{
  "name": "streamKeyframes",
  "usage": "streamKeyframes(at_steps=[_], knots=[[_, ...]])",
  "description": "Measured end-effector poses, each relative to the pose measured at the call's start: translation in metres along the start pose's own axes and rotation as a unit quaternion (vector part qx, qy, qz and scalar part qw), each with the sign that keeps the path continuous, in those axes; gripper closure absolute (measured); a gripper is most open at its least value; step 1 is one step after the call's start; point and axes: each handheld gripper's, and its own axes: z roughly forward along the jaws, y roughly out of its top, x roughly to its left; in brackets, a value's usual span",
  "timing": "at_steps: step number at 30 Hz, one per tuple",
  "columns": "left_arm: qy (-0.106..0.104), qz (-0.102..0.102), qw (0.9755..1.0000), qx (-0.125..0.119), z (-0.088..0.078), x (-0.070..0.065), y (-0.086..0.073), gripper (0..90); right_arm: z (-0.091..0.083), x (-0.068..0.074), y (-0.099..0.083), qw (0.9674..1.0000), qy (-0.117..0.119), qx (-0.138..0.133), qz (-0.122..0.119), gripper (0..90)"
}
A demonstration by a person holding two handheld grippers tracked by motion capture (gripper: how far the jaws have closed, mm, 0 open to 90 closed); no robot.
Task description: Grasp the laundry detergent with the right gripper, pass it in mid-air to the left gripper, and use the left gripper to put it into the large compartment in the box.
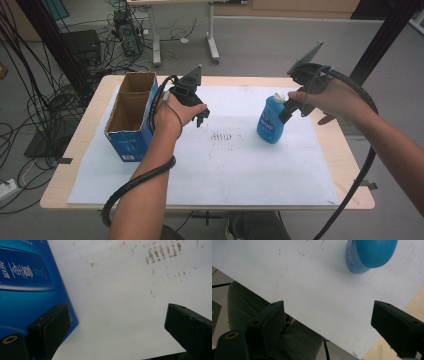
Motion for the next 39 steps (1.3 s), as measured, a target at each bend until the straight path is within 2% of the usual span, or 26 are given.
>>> streamKeyframes(at_steps=[10,13,16,20,23,28,31,39], knots=[[-0.002,-0.002,1.0000,-0.003,-0.002,0.000,-0.002,7.0,-0.002,0.000,0.000,0.9999,-0.007,-0.005,-0.012,10.8],[0.000,0.000,1.0000,-0.003,-0.004,0.000,-0.002,7.0,-0.004,-0.001,-0.002,0.9996,-0.012,-0.007,-0.023,9.8],[0.000,-0.001,1.0000,-0.006,-0.006,0.000,-0.001,7.0,-0.004,-0.003,-0.003,0.9996,-0.009,-0.007,-0.026,9.2],[0.001,0.000,1.0000,-0.007,-0.008,-0.001,-0.001,7.0,-0.006,-0.011,-0.007,0.9992,-0.008,-0.011,-0.037,7.3],[0.000,0.003,0.9999,-0.010,-0.009,-0.004,-0.002,7.0,-0.008,-0.023,-0.014,0.9986,-0.009,-0.024,-0.047,5.6],[-0.002,0.012,0.9999,-0.010,-0.008,-0.009,-0.004,7.0,-0.008,-0.033,-0.021,0.9972,-0.010,-0.040,-0.062,5.1],[-0.005,0.018,0.9998,-0.011,-0.008,-0.011,-0.003,7.0,-0.008,-0.042,-0.027,0.9949,-0.018,-0.061,-0.079,5.0],[-0.009,0.026,0.9995,-0.017,-0.009,-0.010,-0.002,7.0,0.002,-0.058,-0.034,0.9905,-0.023,-0.089,-0.103,5.0]])
